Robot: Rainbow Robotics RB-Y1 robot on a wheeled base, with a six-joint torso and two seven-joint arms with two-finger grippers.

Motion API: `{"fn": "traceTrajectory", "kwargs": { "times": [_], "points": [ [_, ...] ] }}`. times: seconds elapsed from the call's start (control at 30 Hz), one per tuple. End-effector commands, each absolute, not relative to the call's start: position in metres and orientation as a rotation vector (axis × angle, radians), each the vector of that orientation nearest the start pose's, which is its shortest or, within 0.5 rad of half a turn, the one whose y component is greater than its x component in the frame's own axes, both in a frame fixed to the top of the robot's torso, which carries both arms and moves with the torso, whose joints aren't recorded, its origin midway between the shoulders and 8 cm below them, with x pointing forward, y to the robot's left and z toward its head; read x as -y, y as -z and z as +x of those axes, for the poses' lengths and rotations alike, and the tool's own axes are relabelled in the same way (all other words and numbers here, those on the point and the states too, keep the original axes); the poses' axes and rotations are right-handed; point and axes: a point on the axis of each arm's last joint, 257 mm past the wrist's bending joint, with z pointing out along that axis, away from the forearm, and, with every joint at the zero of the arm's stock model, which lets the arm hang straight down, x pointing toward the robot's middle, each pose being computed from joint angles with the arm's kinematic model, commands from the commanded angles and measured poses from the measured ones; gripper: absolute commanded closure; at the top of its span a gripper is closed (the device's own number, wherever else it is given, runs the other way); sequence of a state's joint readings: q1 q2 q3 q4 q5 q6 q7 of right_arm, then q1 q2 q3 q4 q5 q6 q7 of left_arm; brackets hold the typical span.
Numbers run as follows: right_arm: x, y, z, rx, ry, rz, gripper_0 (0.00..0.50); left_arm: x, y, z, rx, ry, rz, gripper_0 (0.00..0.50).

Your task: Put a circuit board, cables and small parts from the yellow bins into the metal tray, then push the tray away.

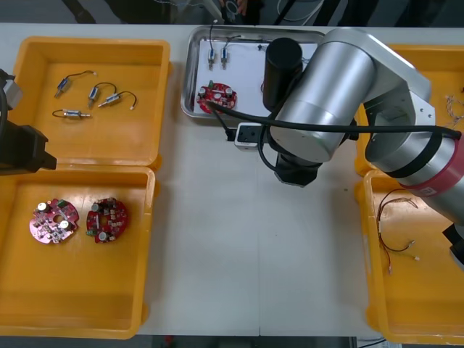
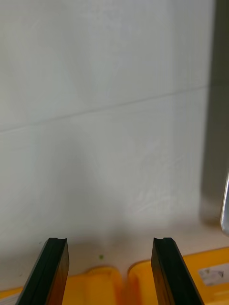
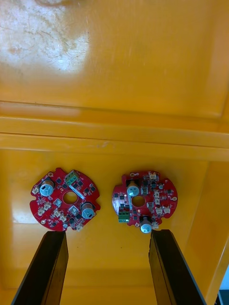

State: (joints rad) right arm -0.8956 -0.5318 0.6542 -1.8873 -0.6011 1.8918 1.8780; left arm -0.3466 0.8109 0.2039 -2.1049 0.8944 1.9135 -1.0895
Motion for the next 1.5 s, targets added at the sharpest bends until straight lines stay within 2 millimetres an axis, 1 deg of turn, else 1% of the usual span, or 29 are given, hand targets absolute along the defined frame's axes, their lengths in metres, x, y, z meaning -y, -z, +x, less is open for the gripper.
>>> {"fn": "traceTrajectory", "kwargs": {
  "times": [0.03, 0.13, 0.2, 0.23, 0.3, 0.33, 0.37, 0.43, 0.47, 0.5, 0.53, 0.6, 0.63, 0.7, 0.73, 0.8, 0.83, 0.9, 0.93, 1.0, 1.03, 1.13, 1.23, 1.5],
  "points": [
    [0.114, 0.146, 0.452, -2.206, 0.346, -1.520, 0.000, -0.356, 0.122, 0.405, -2.631, -0.002, -0.028, 0.000],
    [0.122, 0.132, 0.451, -2.193, 0.304, -1.454, 0.000, -0.356, 0.122, 0.405, -2.631, -0.002, -0.028, 0.000],
    [0.131, 0.124, 0.449, -2.191, 0.278, -1.406, 0.000, -0.356, 0.122, 0.405, -2.631, -0.002, -0.028, 0.000],
    [0.135, 0.121, 0.448, -2.193, 0.269, -1.386, 0.000, -0.356, 0.122, 0.405, -2.631, -0.002, -0.028, 0.000],
    [0.150, 0.115, 0.444, -2.209, 0.236, -1.321, 0.000, -0.356, 0.122, 0.405, -2.631, -0.002, -0.028, 0.000],
    [0.154, 0.116, 0.442, -2.222, 0.222, -1.298, 0.000, -0.356, 0.122, 0.405, -2.631, -0.002, -0.028, 0.000],
    [0.164, 0.116, 0.438, -2.253, 0.196, -1.236, 0.000, -0.356, 0.122, 0.405, -2.631, -0.002, -0.028, 0.000],
    [0.177, 0.116, 0.433, -2.288, 0.160, -1.163, 0.000, -0.356, 0.122, 0.405, -2.631, -0.002, -0.028, 0.000],
    [0.186, 0.116, 0.428, -2.310, 0.143, -1.113, 0.000, -0.356, 0.122, 0.405, -2.631, -0.002, -0.028, 0.000],
    [0.197, 0.117, 0.424, -2.330, 0.131, -1.065, 0.000, -0.356, 0.122, 0.405, -2.631, -0.002, -0.028, 0.000],
    [0.201, 0.115, 0.423, -2.335, 0.128, -1.042, 0.000, -0.356, 0.122, 0.405, -2.631, -0.002, -0.028, 0.000],
    [0.220, 0.115, 0.415, -2.368, 0.114, -0.942, 0.000, -0.356, 0.122, 0.405, -2.631, -0.002, -0.028, 0.000],
    [0.226, 0.115, 0.414, -2.377, 0.115, -0.912, 0.000, -0.356, 0.122, 0.405, -2.631, -0.002, -0.028, 0.000],
    [0.247, 0.115, 0.406, -2.404, 0.126, -0.807, 0.000, -0.356, 0.122, 0.405, -2.631, -0.002, -0.028, 0.000],
    [0.253, 0.115, 0.404, -2.410, 0.129, -0.778, 0.000, -0.356, 0.122, 0.405, -2.631, -0.002, -0.028, 0.000],
    [0.273, 0.117, 0.397, -2.439, 0.136, -0.675, 0.000, -0.356, 0.122, 0.405, -2.631, -0.002, -0.028, 0.000],
    [0.278, 0.118, 0.395, -2.448, 0.136, -0.647, 0.000, -0.356, 0.122, 0.405, -2.631, -0.002, -0.028, 0.000],
    [0.301, 0.120, 0.388, -2.475, 0.148, -0.523, 0.000, -0.356, 0.122, 0.405, -2.631, -0.002, -0.028, 0.000],
    [0.306, 0.120, 0.387, -2.479, 0.150, -0.492, 0.000, -0.356, 0.122, 0.405, -2.631, -0.002, -0.028, 0.000],
    [0.328, 0.122, 0.381, -2.497, 0.156, -0.394, 0.000, -0.356, 0.122, 0.405, -2.631, -0.002, -0.028, 0.000],
    [0.333, 0.122, 0.380, -2.500, 0.161, -0.374, 0.000, -0.356, 0.122, 0.405, -2.631, -0.002, -0.028, 0.000],
    [0.364, 0.122, 0.371, -2.512, 0.185, -0.251, 0.000, -0.356, 0.122, 0.405, -2.631, -0.002, -0.028, 0.000],
    [0.381, 0.122, 0.366, -2.522, 0.193, -0.194, 0.000, -0.356, 0.122, 0.405, -2.631, -0.002, -0.028, 0.000],
    [0.407, 0.126, 0.364, -2.553, 0.173, -0.105, 0.000, -0.356, 0.122, 0.405, -2.631, -0.002, -0.028, 0.000]
  ]
}}
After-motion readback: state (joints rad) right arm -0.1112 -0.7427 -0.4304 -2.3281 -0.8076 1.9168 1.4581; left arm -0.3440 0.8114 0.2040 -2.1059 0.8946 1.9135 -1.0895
